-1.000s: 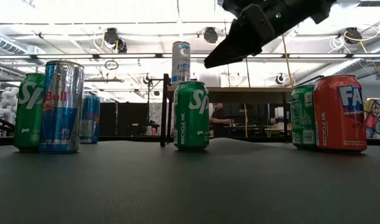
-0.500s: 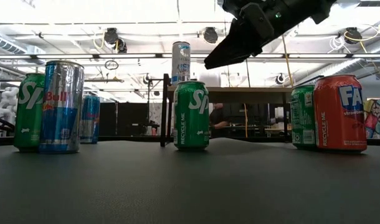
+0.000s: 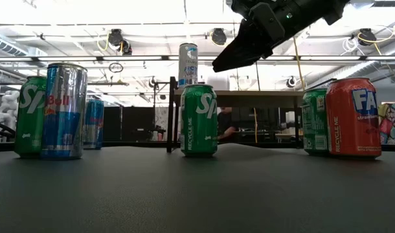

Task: Place canned beverage on shelf
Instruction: Put the white blue soda can on the shelf aligned with the other white blue soda can

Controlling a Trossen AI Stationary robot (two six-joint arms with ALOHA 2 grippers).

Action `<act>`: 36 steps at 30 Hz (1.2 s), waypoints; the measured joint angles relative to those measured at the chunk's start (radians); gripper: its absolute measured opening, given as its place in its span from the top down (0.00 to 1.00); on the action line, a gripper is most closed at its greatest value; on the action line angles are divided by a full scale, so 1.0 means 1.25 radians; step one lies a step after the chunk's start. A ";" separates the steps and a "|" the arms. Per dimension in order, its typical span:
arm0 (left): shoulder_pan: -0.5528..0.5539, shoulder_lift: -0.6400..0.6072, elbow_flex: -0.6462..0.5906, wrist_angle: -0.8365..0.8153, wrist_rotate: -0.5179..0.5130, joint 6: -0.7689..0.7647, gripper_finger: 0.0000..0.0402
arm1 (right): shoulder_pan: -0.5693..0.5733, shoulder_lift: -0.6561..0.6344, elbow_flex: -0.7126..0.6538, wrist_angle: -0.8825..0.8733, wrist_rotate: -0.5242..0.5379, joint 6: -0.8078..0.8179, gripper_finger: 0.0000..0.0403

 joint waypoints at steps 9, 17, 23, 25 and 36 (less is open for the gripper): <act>0.055 0.000 0.032 0.006 -0.007 0.155 0.43 | 0.000 0.000 0.000 0.016 -0.033 0.006 0.26; 0.103 0.000 0.105 0.017 -0.080 0.324 0.42 | -0.024 0.016 0.000 0.129 -0.341 0.026 0.26; 0.164 -0.001 0.147 0.032 -0.147 0.505 0.42 | -0.021 0.036 0.000 0.199 -0.401 0.055 0.26; 0.188 -0.001 0.154 0.031 -0.164 0.571 0.42 | -0.017 0.057 0.000 0.231 -0.397 0.060 0.26; 0.315 -0.001 0.157 0.150 -0.212 0.973 0.42 | -0.036 0.095 0.000 0.372 -0.390 0.032 0.26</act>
